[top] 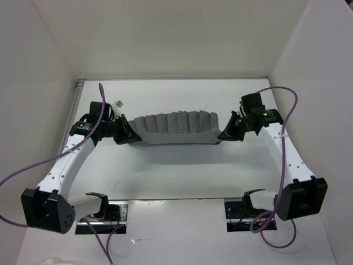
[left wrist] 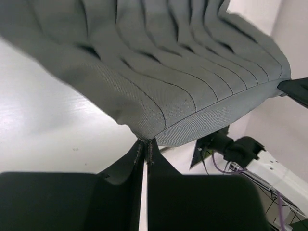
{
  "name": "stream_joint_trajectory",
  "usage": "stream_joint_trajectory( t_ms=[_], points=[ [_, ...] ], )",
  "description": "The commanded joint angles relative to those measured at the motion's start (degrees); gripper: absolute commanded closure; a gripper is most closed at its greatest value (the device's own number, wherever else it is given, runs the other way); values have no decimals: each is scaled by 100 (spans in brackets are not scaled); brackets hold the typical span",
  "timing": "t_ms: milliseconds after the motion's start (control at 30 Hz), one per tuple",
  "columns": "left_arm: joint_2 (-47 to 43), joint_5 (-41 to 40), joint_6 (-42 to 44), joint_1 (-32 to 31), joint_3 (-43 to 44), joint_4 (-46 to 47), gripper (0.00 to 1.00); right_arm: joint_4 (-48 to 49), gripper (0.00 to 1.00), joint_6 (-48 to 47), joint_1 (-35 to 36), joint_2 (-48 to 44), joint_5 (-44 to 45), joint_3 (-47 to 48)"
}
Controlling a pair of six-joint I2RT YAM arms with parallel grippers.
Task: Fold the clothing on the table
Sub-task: Fold the skirt
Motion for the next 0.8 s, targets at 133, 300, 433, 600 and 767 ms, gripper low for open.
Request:
stream_joint_trajectory(
  t_ms=[133, 300, 433, 600, 767],
  points=[
    [196, -457, 52, 358, 486, -402, 100, -339, 100, 186, -82, -277, 269, 722],
    [778, -711, 228, 412, 653, -217, 100, 372, 100, 239, -82, 364, -12, 732],
    [989, -825, 229, 412, 654, -164, 100, 908, 100, 239, -82, 909, -83, 731],
    [1104, -887, 229, 465, 444, -164, 100, 1234, 100, 239, -82, 1542, -83, 1125],
    [1235, -940, 106, 465, 241, -50, 100, 1455, 100, 239, -82, 2448, -30, 1548]
  ],
)
